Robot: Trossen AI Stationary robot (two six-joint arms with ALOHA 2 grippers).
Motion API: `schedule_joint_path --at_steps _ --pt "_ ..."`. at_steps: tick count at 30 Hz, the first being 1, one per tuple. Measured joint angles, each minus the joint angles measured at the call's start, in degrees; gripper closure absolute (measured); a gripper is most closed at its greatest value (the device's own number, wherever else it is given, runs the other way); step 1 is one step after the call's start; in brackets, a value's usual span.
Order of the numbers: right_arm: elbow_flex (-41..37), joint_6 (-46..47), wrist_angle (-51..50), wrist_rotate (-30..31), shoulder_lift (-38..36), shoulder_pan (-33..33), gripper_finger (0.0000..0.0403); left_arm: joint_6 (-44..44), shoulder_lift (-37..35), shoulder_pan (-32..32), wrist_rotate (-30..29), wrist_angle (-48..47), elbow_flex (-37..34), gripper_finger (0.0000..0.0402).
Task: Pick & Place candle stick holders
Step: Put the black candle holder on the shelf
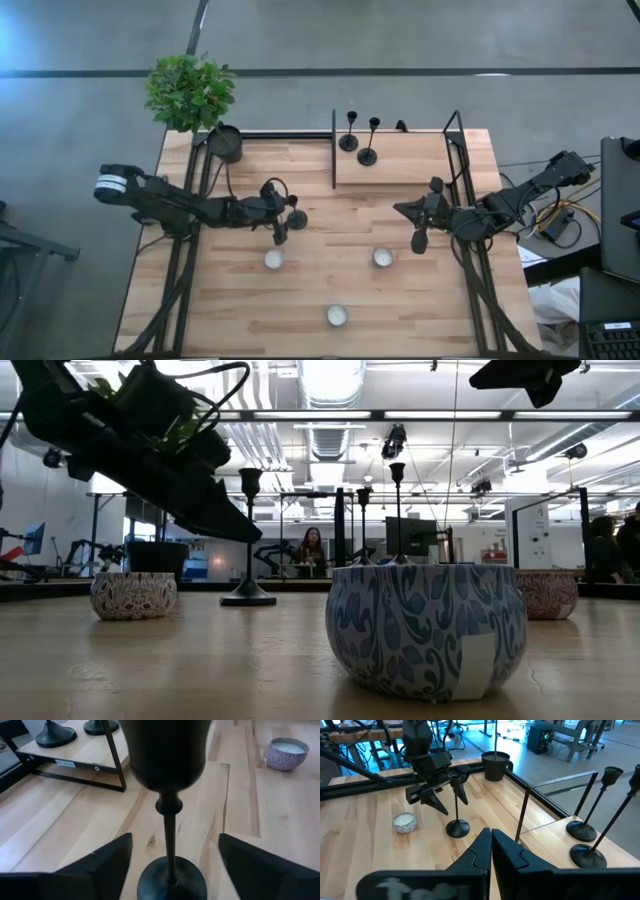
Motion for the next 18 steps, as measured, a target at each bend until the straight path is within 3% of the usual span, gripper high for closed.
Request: schedule_joint_path --at_steps 14,18 --pt "0.0 0.0 0.0 0.0 0.0 0.0 0.0394 1.9 -0.5 0.0 0.1 0.1 0.0 0.0373" --pt "0.0 0.0 0.0 0.0 0.0 0.0 0.0394 2.0 -0.8 0.0 0.1 -0.3 0.5 0.0382"
